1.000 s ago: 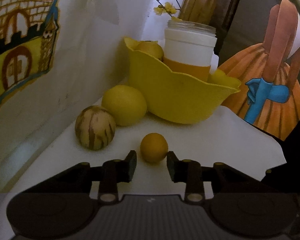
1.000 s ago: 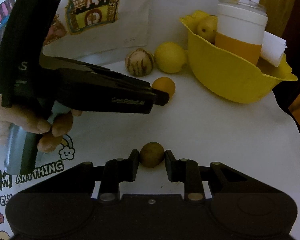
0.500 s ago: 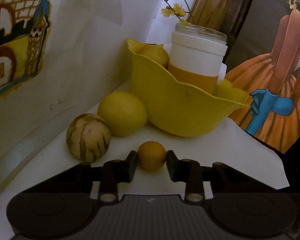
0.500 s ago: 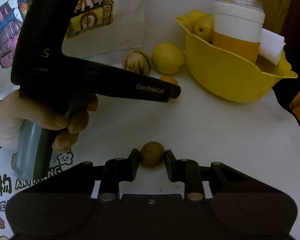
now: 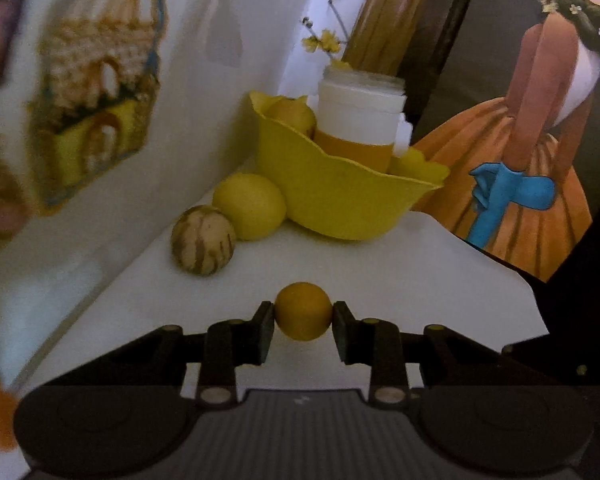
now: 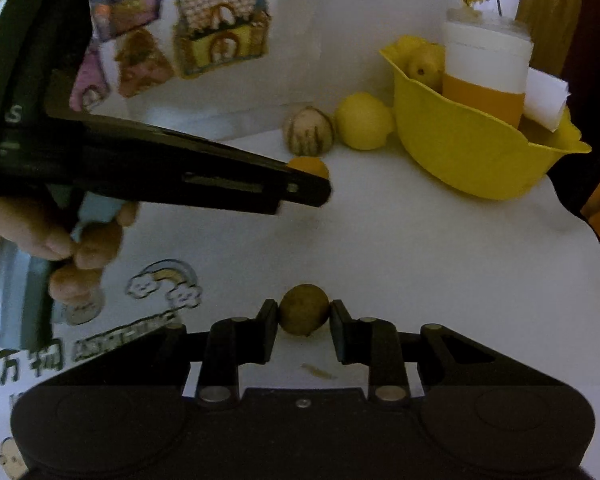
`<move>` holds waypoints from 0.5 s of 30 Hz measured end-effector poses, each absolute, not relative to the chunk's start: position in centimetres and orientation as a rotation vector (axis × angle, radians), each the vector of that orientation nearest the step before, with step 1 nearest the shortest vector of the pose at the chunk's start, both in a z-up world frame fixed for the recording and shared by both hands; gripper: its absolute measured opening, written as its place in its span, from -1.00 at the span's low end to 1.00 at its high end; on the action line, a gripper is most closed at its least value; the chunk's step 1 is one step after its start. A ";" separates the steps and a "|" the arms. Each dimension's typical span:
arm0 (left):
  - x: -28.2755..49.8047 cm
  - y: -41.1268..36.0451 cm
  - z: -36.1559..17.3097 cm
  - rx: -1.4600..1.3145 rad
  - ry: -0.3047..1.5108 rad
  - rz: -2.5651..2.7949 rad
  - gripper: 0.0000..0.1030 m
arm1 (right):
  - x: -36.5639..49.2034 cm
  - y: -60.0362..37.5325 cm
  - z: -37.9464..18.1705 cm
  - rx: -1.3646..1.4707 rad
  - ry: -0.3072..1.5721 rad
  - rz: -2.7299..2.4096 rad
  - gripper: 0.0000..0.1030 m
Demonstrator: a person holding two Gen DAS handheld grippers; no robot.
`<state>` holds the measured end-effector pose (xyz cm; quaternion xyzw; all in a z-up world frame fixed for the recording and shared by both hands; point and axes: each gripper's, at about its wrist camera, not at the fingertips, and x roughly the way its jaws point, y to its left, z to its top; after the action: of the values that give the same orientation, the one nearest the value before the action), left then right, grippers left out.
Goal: Organize fruits
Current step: 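Carry the orange with the left tool while the right tool carries the brown fruit over the tray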
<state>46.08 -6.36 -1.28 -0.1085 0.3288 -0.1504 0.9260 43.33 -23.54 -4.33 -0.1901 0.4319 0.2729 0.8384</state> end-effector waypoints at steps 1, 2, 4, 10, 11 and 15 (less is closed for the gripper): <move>45.4 -6.2 -0.9 -0.220 0.674 -0.309 -0.34 | 42.7 -23.5 -3.9 -0.404 0.908 0.576 -0.42; 44.6 -5.9 -0.4 -0.217 0.671 -0.309 -0.34 | 41.9 -23.6 -3.3 -0.404 0.900 0.576 -0.42; 43.0 -5.6 0.7 -0.211 0.661 -0.313 -0.34 | 40.3 -23.8 -2.1 -0.400 0.878 0.571 -0.42; 37.5 -5.8 4.1 -0.213 0.624 -0.337 -0.34 | 35.9 -26.2 1.7 -0.360 0.800 0.523 -0.42; 36.4 -6.1 4.6 -0.211 0.617 -0.347 -0.34 | 35.1 -26.9 2.2 -0.356 0.791 0.517 -0.42; 33.0 -7.9 5.6 -0.198 0.605 -0.392 -0.34 | 31.8 -29.5 3.6 -0.335 0.774 0.480 -0.42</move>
<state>32.98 -7.93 5.62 -0.0966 0.2956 -0.1915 0.9309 31.75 -29.46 3.62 -0.1611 0.3722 0.2306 0.8845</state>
